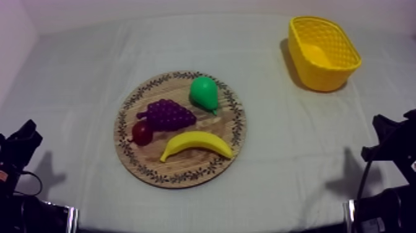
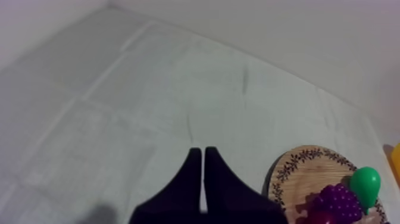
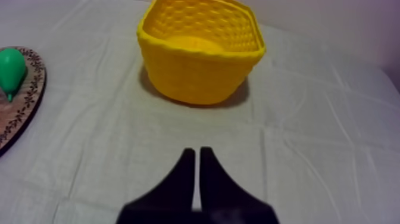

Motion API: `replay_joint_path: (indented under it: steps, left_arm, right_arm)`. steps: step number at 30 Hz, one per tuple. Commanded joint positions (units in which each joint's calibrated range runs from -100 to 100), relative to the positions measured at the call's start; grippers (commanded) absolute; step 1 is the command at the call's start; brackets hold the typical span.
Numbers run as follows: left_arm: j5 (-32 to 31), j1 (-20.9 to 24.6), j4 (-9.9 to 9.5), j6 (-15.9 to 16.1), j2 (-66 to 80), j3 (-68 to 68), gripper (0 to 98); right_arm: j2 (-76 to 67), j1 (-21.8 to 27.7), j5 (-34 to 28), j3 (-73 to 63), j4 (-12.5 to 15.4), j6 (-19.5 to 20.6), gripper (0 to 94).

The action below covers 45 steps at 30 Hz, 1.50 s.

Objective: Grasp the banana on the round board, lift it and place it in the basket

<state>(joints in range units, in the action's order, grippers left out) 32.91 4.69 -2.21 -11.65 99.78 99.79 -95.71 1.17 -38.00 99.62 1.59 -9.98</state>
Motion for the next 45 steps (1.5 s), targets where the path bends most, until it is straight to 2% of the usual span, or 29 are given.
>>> replay_joint_path:
  steps: [1, 25, 29, 39, 45]
  left_arm:
    - [-0.01, -0.02, 0.03, 0.00, 0.05, -0.01, 0.1]
    - [-0.01, -0.02, 0.03, 0.00, 0.05, -0.01, 0.1]
    - [-0.01, -0.02, 0.03, 0.00, 0.05, -0.01, 0.1]
    - [-0.01, -0.02, 0.03, 0.00, 0.05, -0.01, 0.1]
    - [-0.01, -0.02, 0.03, 0.03, 0.05, -0.01, 0.1]
  right_arm:
    - [0.04, -0.02, -0.06, 0.05, 0.00, -0.01, 0.7]
    - [0.04, -0.06, -0.06, 0.05, -0.02, 0.03, 0.7]
    - [0.04, 0.01, -0.06, 0.05, -0.04, 1.82, 0.7]
    - [0.31, 0.24, 1.11, 0.11, -0.21, -0.36, 0.7]
    - [6.80, -0.51, -1.09, -5.31, 1.37, -6.22, 0.6]
